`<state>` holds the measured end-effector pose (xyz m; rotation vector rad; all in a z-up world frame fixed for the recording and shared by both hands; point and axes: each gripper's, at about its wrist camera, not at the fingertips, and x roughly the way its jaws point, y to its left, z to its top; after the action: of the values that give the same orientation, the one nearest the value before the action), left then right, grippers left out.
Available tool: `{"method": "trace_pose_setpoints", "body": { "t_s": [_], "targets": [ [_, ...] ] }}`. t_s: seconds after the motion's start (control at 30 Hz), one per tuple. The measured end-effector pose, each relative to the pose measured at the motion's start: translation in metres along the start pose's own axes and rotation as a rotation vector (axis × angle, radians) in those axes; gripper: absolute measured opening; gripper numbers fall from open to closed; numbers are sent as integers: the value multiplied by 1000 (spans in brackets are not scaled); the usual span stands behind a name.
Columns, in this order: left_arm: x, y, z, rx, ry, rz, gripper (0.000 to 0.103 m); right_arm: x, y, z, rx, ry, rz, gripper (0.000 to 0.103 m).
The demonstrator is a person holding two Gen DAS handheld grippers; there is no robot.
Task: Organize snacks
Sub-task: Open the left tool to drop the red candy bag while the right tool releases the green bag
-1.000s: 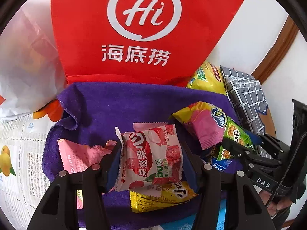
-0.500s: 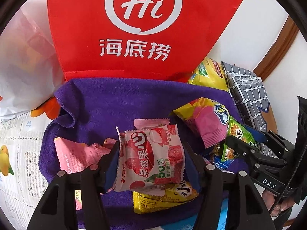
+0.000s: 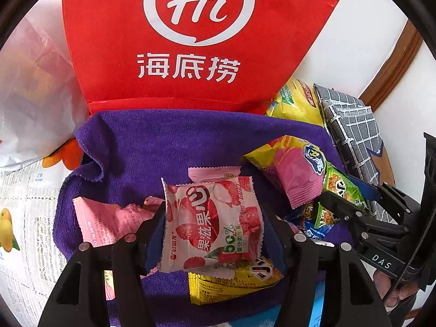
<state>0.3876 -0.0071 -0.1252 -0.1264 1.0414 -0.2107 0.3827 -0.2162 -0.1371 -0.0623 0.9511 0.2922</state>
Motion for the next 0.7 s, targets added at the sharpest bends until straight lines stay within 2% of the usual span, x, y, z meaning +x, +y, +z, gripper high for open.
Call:
{"method": "trace_pose_setpoints", "body": {
  "t_s": [0.4, 0.57, 0.7],
  "targets": [
    [1, -5, -1, 46, 24, 11, 70, 2, 1, 0, -23, 9, -6, 60],
    [-4, -6, 1, 50, 6, 8, 82, -6, 1, 1, -21, -16, 2, 61],
    [-19, -12, 3, 59, -23, -28, 89, -19, 1, 2, -19, -55, 3, 63]
  ]
}}
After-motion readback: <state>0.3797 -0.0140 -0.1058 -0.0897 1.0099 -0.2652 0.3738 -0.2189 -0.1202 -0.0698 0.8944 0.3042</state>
